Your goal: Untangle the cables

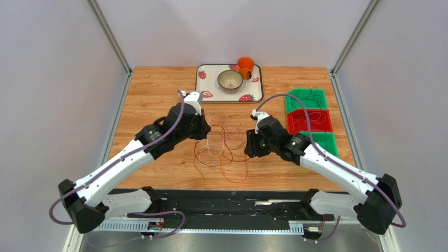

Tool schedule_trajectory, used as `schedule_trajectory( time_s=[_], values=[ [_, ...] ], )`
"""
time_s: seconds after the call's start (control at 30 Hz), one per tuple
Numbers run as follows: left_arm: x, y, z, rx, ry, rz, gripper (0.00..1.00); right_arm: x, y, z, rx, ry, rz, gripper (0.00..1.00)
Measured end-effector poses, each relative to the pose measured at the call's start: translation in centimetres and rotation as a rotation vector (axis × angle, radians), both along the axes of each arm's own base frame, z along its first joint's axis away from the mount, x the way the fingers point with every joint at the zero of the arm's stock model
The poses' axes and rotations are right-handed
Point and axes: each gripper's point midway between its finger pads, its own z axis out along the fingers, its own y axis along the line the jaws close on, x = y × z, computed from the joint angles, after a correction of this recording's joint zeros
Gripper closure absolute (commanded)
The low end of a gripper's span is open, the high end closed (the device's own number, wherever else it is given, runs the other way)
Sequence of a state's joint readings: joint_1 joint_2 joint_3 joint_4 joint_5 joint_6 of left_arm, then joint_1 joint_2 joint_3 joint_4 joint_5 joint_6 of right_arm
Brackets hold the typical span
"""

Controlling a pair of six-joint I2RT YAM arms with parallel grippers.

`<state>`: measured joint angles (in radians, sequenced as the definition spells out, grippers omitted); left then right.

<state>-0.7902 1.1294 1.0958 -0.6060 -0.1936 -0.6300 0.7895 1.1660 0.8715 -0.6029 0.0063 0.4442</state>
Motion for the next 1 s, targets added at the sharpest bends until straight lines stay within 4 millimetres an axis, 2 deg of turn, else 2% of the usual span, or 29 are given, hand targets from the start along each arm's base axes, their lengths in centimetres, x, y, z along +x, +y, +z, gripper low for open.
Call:
schedule_trajectory(
  time_s=[0.17, 0.27, 0.37, 0.47, 0.6, 0.73, 0.87, 1.0],
  values=[
    [-3.1, -1.4, 5.2, -0.117, -0.131, -0.247, 1.00, 0.5, 1.3, 6.4, 0.158, -0.133, 0.030, 0.42],
    [-5.0, -2.4, 7.3, -0.177, -0.189, -0.392, 1.00, 0.6, 1.2, 9.7, 0.237, -0.209, 0.046, 0.38],
    [-7.3, -3.6, 9.2, -0.245, -0.233, -0.547, 1.00, 0.5, 1.1, 12.3, 0.303, -0.278, 0.073, 0.37],
    [-9.5, -4.6, 11.3, -0.320, -0.270, -0.689, 1.00, 0.3, 1.5, 13.6, 0.343, -0.316, 0.110, 0.37],
    [-11.4, -5.0, 13.9, -0.391, -0.321, -0.800, 1.00, 0.1, 2.7, 13.2, 0.389, -0.323, 0.166, 0.36],
    [-13.4, -5.0, 16.7, -0.456, -0.386, -0.903, 1.00, -0.2, 4.1, 10.6, 0.413, -0.271, 0.210, 0.35],
    [-14.5, -4.5, 18.1, -0.476, -0.431, -0.945, 1.00, -0.4, 5.9, 9.5, 0.464, -0.223, 0.268, 0.35],
    [-14.8, -4.2, 18.4, -0.476, -0.450, -0.953, 1.00, -0.7, 7.0, 10.4, 0.520, -0.233, 0.325, 0.35]
  ],
)
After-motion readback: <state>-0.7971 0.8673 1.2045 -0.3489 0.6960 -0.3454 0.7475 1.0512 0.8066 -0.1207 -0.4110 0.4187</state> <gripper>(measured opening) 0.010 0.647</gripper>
